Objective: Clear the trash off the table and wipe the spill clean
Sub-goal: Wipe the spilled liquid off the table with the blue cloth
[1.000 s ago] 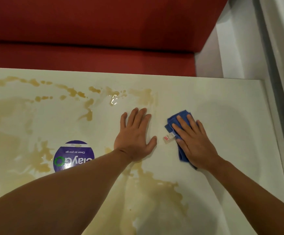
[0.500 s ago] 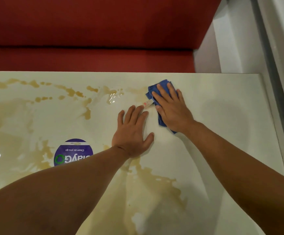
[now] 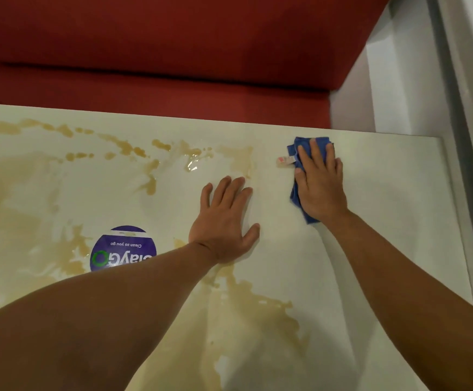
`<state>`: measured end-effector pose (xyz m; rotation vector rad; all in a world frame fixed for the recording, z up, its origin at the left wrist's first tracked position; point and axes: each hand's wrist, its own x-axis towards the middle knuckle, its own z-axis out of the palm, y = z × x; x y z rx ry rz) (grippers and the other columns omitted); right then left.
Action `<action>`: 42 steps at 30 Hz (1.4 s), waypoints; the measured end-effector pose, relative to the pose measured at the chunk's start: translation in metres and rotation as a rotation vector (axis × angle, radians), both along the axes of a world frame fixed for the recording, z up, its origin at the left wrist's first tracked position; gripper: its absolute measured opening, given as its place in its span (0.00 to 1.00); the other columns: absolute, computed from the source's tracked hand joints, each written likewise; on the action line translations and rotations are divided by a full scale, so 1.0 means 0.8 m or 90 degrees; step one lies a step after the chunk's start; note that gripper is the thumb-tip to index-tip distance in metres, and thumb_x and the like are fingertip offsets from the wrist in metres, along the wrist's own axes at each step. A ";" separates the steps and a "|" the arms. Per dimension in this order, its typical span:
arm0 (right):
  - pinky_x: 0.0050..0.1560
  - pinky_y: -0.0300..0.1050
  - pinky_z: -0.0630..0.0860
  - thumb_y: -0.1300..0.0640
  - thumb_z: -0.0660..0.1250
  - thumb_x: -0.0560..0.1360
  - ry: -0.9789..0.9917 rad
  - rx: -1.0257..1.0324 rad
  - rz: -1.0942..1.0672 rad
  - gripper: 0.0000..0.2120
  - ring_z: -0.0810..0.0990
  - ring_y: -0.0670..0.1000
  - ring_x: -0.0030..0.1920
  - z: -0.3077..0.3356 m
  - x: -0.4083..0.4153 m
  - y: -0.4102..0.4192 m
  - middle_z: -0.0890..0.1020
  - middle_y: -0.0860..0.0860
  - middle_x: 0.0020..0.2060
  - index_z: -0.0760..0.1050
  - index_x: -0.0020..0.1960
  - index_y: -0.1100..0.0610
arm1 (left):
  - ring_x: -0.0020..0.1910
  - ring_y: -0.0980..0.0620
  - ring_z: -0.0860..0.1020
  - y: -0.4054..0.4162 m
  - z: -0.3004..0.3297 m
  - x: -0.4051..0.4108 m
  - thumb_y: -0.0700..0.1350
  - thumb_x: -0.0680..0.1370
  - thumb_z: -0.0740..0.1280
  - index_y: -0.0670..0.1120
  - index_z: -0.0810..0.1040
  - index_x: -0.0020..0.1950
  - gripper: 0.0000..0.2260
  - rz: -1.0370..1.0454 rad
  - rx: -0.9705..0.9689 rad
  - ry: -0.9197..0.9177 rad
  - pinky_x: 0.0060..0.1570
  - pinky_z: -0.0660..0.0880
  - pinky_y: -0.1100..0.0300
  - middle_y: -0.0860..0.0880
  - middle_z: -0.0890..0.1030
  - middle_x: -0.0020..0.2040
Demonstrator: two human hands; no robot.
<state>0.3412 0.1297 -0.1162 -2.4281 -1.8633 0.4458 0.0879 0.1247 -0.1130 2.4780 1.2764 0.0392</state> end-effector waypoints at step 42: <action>0.78 0.64 0.57 0.48 0.47 0.85 -0.045 0.023 -0.200 0.28 0.48 0.63 0.82 -0.007 -0.134 -0.357 0.53 0.58 0.82 0.56 0.83 0.57 | 0.80 0.43 0.51 -0.007 -0.004 -0.001 0.64 0.77 0.58 0.49 0.62 0.77 0.32 -0.008 0.043 0.000 0.78 0.48 0.39 0.46 0.58 0.81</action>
